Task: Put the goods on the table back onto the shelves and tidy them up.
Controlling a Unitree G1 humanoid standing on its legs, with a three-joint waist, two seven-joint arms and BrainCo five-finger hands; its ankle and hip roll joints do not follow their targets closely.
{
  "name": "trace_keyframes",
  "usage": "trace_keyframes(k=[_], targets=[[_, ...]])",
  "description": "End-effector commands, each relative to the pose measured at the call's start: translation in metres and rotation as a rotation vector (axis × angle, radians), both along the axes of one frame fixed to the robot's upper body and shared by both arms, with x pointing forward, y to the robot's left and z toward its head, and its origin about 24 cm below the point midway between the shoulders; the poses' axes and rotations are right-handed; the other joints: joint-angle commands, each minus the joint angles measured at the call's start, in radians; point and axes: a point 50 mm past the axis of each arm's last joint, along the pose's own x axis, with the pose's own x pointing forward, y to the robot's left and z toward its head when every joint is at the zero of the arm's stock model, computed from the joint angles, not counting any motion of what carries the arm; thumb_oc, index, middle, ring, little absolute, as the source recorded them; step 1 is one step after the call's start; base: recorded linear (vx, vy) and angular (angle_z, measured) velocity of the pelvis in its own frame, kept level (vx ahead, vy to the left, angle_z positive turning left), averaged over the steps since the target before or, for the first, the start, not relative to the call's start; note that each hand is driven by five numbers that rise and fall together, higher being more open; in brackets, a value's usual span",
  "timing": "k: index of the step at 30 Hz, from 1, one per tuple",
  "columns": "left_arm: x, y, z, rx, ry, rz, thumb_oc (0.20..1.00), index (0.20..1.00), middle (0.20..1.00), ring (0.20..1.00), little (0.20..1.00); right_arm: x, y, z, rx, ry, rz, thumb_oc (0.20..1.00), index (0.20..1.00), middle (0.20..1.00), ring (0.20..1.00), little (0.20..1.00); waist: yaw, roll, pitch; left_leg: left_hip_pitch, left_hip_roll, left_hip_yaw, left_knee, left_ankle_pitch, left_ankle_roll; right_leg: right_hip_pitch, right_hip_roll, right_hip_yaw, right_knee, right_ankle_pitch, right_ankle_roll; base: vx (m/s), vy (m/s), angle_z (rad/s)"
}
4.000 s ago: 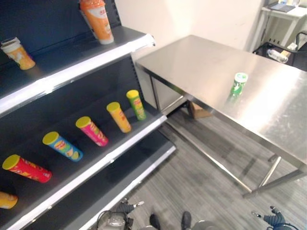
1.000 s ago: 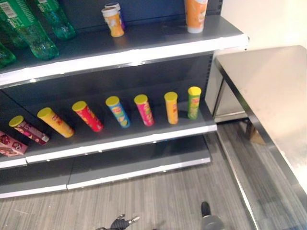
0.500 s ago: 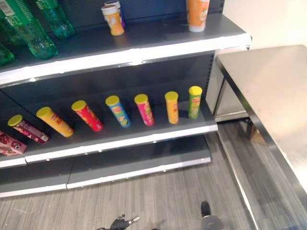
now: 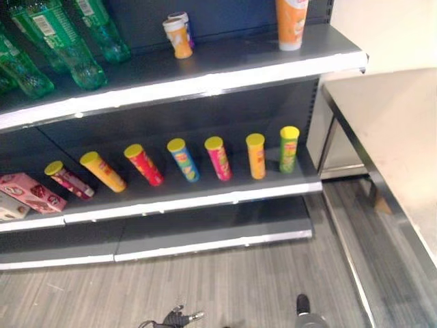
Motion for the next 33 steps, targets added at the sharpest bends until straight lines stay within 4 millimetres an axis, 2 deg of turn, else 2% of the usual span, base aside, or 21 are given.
trace_keyframes(k=[1,4,5,9,16,24,27,28,33], targets=[[0.012,0.026,0.008,0.079,-0.025,0.01,1.0,1.0,1.0,1.0,1.0,0.004,-0.006,0.027,-0.077,-0.072,-0.014,1.0,1.0,1.0,1.0,1.0,0.0,-0.091,-0.01,-0.039,0.051,-0.034,0.07,-0.024,-0.065,0.03,-0.041,0.003,0.057,-0.159,0.046,0.0,0.0,0.0],[0.009,0.024,0.007,0.077,-0.005,-0.022,1.0,1.0,1.0,1.0,1.0,0.009,-0.004,0.03,-0.057,-0.114,0.002,1.0,1.0,1.0,1.0,1.0,-0.004,-0.086,-0.01,-0.03,0.05,-0.03,0.059,-0.025,-0.064,0.024,-0.035,0.007,0.039,-0.147,0.052,0.03,-0.016,0.01],[0.016,0.024,0.009,0.077,-0.027,-0.034,1.0,1.0,1.0,1.0,1.0,0.011,-0.004,0.026,-0.041,-0.09,0.01,1.0,1.0,1.0,1.0,1.0,-0.004,-0.084,-0.011,-0.027,0.052,-0.022,0.051,-0.021,-0.066,0.022,-0.032,0.009,0.031,-0.141,0.052,0.03,-0.024,-0.03],[0.019,0.024,0.01,0.08,-0.036,-0.037,1.0,1.0,1.0,1.0,1.0,0.013,-0.003,0.028,-0.062,-0.073,0.013,1.0,1.0,1.0,1.0,1.0,-0.006,-0.082,-0.012,-0.024,0.053,-0.023,0.047,-0.022,-0.068,0.025,-0.032,0.007,0.029,-0.141,0.051,0.01,-0.012,-0.18],[0.016,0.025,0.009,0.082,-0.022,-0.051,1.0,1.0,1.0,1.0,1.0,0.026,0.003,0.032,-0.056,-0.102,0.053,1.0,1.0,1.0,1.0,1.0,0.002,-0.079,-0.009,-0.026,0.05,-0.027,0.054,-0.026,-0.069,0.027,-0.032,0.002,0.025,-0.139,0.051,0.0,0.0,0.0],[0.016,0.025,0.009,0.082,-0.022,-0.05,1.0,1.0,1.0,1.0,1.0,0.026,0.003,0.032,-0.056,-0.102,0.053,1.0,1.0,1.0,1.0,1.0,0.001,-0.079,-0.009,-0.026,0.05,-0.027,0.054,-0.026,-0.068,0.027,-0.032,0.002,0.025,-0.139,0.051,0.0,0.0,0.0],[0.016,0.021,0.008,0.077,-0.01,-0.086,1.0,1.0,1.0,1.0,1.0,0.038,0.008,0.036,-0.055,-0.13,0.082,1.0,1.0,1.0,1.0,1.0,0.009,-0.076,-0.005,-0.028,0.047,-0.028,0.062,-0.033,-0.069,0.023,-0.034,0.003,0.024,-0.137,0.053,0.02,-0.007,-0.01],[0.017,0.018,0.008,0.076,-0.004,-0.119,1.0,1.0,1.0,1.0,1.0,0.051,0.015,0.036,-0.069,-0.097,0.122,1.0,1.0,1.0,1.0,1.0,0.007,-0.074,0.0,-0.026,0.046,-0.018,0.066,-0.04,-0.067,0.012,-0.032,0.014,0.019,-0.127,0.057,0.02,0.001,-0.1],[0.022,0.016,0.008,0.074,-0.011,-0.149,1.0,1.0,1.0,1.0,1.0,0.066,0.023,0.039,-0.063,-0.096,0.167,1.0,1.0,1.0,1.0,1.0,0.003,-0.072,0.004,-0.019,0.046,0.0,0.069,-0.046,-0.066,0.001,-0.031,0.03,0.014,-0.118,0.06,0.0,0.006,-0.18]])
